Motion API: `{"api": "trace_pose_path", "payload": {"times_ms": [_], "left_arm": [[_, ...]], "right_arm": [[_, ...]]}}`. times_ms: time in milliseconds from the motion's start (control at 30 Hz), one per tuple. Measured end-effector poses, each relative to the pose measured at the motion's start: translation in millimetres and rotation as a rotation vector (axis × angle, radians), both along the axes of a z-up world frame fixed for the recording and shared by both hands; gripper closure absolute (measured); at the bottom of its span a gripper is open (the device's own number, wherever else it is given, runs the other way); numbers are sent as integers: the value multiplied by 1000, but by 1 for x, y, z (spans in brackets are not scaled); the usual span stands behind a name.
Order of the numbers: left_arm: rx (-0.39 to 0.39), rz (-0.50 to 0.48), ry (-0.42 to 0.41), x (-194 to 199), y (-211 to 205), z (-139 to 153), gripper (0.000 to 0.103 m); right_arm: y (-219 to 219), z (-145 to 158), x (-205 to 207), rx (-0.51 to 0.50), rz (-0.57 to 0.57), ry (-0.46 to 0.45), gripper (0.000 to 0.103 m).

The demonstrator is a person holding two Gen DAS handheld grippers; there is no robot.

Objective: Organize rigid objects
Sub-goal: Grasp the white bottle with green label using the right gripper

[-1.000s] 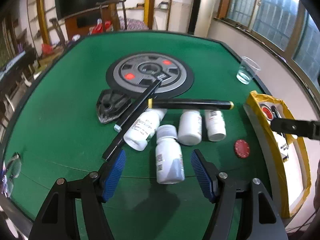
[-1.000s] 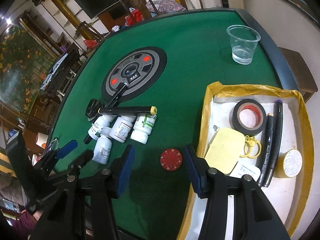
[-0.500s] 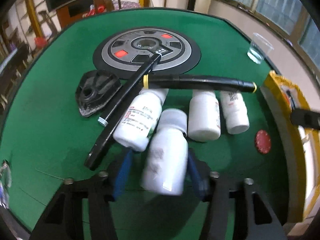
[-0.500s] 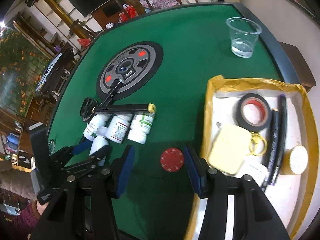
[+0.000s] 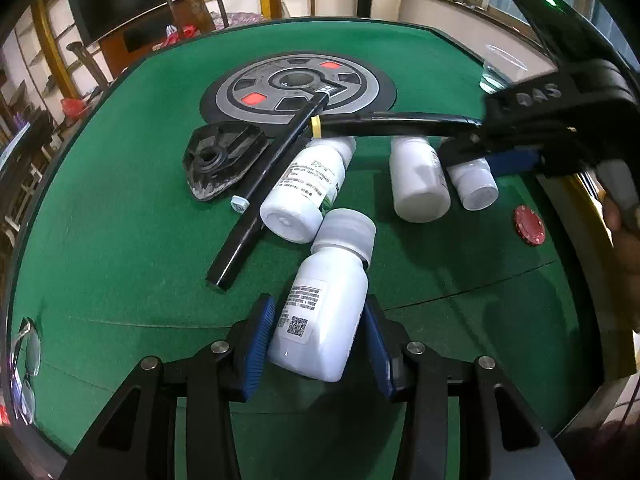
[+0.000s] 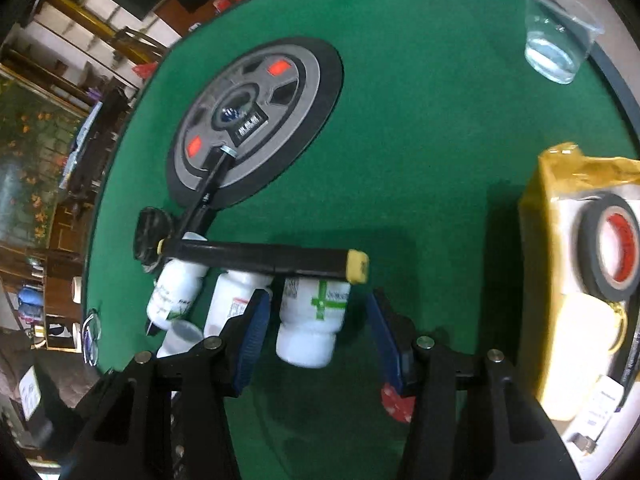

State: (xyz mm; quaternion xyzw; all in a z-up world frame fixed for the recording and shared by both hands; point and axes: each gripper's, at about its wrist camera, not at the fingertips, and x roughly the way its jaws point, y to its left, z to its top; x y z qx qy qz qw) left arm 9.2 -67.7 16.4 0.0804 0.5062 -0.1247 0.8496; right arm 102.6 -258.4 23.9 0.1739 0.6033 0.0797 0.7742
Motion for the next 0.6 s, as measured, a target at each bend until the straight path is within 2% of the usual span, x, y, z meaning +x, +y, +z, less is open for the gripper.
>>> {"api": "trace_pose_path", "payload": {"times_ms": [133, 200, 467, 600], "left_arm": [[-4, -8, -5, 4, -1, -1, 55], [-4, -11, -10, 4, -2, -1, 55], [-12, -12, -25, -7, -3, 1, 60], [-33, 3, -22, -10, -3, 2, 60]], "right_arm": [[15, 1, 8, -102, 50, -20, 58], [21, 1, 6, -150, 95, -22, 66], [18, 13, -28, -140, 141, -54, 67], [14, 21, -47, -99, 150, -66, 68]]}}
